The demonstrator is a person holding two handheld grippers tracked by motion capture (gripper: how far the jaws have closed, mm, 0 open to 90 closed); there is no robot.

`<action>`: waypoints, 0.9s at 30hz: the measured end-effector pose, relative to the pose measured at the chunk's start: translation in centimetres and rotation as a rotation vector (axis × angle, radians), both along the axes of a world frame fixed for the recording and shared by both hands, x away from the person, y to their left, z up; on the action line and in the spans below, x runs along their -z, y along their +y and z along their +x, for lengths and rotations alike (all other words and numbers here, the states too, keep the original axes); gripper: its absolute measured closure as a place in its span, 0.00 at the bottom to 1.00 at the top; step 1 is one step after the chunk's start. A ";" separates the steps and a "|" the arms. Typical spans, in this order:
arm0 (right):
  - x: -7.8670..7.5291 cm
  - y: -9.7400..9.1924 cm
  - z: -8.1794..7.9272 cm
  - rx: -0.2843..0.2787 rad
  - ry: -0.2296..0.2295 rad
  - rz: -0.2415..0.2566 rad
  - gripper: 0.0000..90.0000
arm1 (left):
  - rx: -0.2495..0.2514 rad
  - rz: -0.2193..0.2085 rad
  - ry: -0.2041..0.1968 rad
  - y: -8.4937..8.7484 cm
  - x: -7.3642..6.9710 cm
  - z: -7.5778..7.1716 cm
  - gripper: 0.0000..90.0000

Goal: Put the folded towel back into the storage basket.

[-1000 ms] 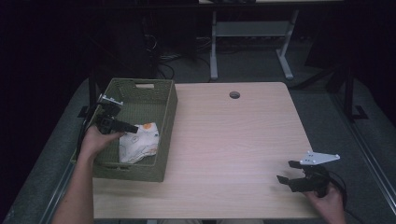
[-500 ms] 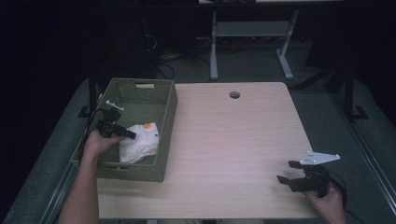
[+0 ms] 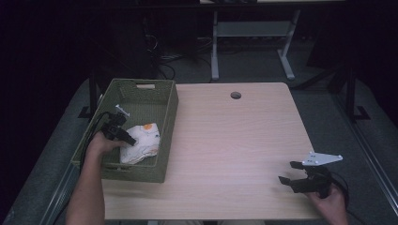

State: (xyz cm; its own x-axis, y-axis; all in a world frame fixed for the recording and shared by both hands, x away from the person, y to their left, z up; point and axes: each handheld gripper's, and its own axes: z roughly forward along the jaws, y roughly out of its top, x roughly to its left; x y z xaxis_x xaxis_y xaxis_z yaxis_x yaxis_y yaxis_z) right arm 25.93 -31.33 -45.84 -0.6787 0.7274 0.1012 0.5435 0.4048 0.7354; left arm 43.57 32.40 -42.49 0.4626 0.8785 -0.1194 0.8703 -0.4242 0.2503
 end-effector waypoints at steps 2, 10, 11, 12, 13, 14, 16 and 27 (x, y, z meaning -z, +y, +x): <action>0.0 0.0 0.0 -0.001 -0.001 0.000 0.23 | 0.005 0.011 0.002 -0.2 0.0 0.1 0.75; 0.0 -0.1 0.0 0.000 -0.003 0.002 0.23 | 0.076 0.081 -0.043 -1.2 -0.9 0.7 0.92; 0.0 -0.1 0.0 0.000 -0.003 0.002 0.23 | 0.076 0.081 -0.043 -1.2 -0.9 0.7 0.93; 0.0 -0.1 0.1 -0.002 -0.003 0.002 0.23 | 0.081 0.073 -0.062 -1.2 -1.2 0.8 0.93; 0.0 -0.1 0.1 -0.002 -0.003 0.002 0.23 | 0.080 0.085 -0.067 -1.3 -1.3 0.9 0.93; 0.0 0.0 0.1 -0.001 -0.002 0.001 0.23 | 0.107 0.134 -0.086 -1.6 -1.5 1.3 0.93; 0.1 0.0 0.1 -0.001 0.001 -0.001 0.23 | 0.113 0.150 -0.126 -1.9 -1.7 1.6 0.92; 0.2 0.0 0.1 -0.001 0.006 0.003 0.23 | 0.087 0.153 -0.174 -1.6 -2.1 1.6 0.70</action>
